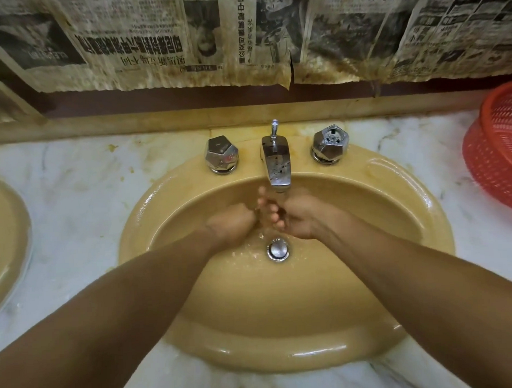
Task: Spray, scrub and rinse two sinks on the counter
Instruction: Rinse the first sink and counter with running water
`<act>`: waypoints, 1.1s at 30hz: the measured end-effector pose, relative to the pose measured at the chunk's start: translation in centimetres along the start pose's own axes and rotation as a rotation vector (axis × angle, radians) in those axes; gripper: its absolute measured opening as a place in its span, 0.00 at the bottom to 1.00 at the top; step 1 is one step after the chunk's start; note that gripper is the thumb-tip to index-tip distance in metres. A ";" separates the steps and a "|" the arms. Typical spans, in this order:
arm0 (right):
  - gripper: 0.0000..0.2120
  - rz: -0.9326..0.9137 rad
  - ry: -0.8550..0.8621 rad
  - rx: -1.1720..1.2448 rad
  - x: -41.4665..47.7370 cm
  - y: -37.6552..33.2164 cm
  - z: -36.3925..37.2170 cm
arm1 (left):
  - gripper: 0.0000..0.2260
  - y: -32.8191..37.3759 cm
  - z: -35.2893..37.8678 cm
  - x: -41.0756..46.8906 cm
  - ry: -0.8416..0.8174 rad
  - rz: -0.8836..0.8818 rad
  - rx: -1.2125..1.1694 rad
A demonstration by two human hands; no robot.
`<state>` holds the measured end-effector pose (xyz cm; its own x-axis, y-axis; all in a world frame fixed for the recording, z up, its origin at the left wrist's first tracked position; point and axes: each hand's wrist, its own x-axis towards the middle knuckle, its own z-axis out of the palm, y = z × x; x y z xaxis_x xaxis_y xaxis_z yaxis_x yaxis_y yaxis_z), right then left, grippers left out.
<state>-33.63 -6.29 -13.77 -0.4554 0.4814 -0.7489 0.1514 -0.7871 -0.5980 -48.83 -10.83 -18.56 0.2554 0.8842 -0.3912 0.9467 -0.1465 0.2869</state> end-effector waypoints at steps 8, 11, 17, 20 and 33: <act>0.15 0.009 0.067 0.769 -1.8 0.7 -0.2 | 0.18 1.1 0.8 0.1 0.134 0.013 0.215; 0.13 -0.016 0.054 0.802 -2.7 0.8 -0.2 | 0.18 2.4 0.9 0.9 0.019 0.099 -0.063; 0.15 0.029 0.104 0.933 -4.1 0.7 1.4 | 0.04 3.9 -0.9 2.3 0.116 -0.023 -0.793; 0.17 0.051 0.114 0.889 -5.1 0.4 0.8 | 0.19 4.9 -1.5 2.0 0.052 -0.145 -0.829; 0.16 -0.305 0.192 0.089 -13.1 -13.6 -7.0 | 0.24 15.3 -7.0 8.1 0.888 -0.165 -0.340</act>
<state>-23.61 0.82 2.23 -0.2933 0.7562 -0.5849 -0.0463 -0.6224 -0.7814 -33.63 -2.79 -11.22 -0.2499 0.9158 0.3145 0.8143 0.0230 0.5800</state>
